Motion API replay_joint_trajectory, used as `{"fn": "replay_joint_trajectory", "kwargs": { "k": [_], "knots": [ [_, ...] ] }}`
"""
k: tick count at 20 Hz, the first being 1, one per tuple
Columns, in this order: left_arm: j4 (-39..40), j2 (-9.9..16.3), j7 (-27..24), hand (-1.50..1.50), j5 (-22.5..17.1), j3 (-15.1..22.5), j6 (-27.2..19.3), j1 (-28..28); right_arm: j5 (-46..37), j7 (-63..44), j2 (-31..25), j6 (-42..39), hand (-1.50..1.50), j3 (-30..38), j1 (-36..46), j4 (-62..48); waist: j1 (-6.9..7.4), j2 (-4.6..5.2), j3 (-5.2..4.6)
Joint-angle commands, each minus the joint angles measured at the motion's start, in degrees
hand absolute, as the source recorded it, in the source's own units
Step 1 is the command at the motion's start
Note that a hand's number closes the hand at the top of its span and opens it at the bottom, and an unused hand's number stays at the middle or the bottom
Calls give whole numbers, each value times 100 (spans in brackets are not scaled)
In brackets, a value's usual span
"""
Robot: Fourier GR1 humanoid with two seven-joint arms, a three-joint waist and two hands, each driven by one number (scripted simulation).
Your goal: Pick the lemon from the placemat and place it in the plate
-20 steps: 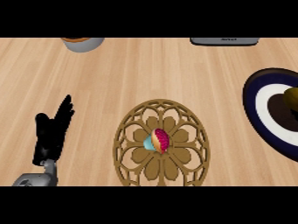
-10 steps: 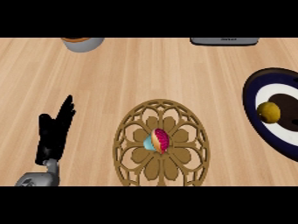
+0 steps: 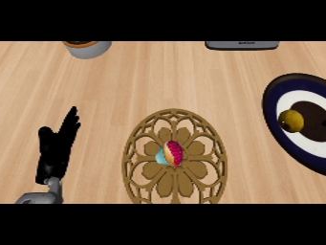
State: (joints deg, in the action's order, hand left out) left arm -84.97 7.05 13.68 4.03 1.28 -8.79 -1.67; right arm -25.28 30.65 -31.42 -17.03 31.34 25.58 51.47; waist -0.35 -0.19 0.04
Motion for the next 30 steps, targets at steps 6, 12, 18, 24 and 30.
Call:
{"fn": "replay_joint_trajectory", "kwargs": {
  "k": [6, 12, 18, 24, 30],
  "knots": [
    [279, 97, -207, 0, -126, -239, 220, -157, 803, 1001, -618, -988, -150, 350, -131, -1202, 63, 32, -1],
    [110, -178, -73, 0, 132, 65, 23, -33, 821, 1904, -657, -871, -150, 132, -214, -1689, 81, 35, 2],
    [-58, -12, 136, 0, 18, -166, 188, -127, 973, 1302, -486, -536, -150, -226, -139, -1251, 58, 21, -3],
    [-12, -119, -356, 0, 43, -121, 250, 192, 784, 1693, -866, 57, -150, -302, 113, -2232, 91, 32, 0],
    [-506, -65, 70, 0, 112, -113, 249, 367, 778, 2114, -738, 409, -150, -416, -142, -2588, 87, 27, 1]
  ]
}}
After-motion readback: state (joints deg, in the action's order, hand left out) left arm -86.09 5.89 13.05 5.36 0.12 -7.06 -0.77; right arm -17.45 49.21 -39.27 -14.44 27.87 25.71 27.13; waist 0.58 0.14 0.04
